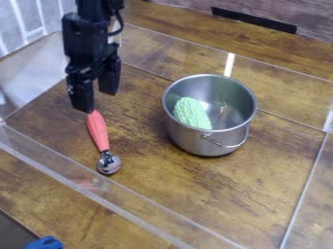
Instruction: Move the pink spoon to the left
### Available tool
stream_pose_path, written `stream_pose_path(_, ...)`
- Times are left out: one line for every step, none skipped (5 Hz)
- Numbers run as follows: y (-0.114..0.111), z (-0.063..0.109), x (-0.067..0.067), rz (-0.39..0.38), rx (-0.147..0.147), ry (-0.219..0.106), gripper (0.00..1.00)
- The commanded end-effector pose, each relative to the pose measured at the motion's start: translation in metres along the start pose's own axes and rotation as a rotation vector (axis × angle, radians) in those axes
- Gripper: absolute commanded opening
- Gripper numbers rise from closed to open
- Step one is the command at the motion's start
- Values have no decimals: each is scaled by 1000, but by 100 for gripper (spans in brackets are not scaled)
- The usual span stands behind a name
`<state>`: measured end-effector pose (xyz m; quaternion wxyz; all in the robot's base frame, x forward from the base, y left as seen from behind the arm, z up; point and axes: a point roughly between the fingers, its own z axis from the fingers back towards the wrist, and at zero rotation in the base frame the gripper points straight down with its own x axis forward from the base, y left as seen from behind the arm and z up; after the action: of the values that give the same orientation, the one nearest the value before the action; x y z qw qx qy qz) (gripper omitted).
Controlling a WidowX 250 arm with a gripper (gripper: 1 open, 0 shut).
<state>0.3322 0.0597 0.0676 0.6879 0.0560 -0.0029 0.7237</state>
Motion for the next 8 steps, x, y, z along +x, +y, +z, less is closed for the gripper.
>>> stream_pose_path(1,14,-9,-37,-64,-22,100)
stream_pose_path(-6,4,-26,21,-46,-28,100)
stream_pose_path(-13,-5,-41,80,-28,-37,100)
stream_pose_path(-13,-11,-41,83,-30,-45,0)
stream_pose_path(-20,-21,-44,94,-24,-45,0)
stream_pose_path(-29,-14,-39,103,-12,-33,0)
stream_pose_path(-30,0,-41,109,2,-23,0)
stream_pose_path(-31,15,-44,120,15,-11,0)
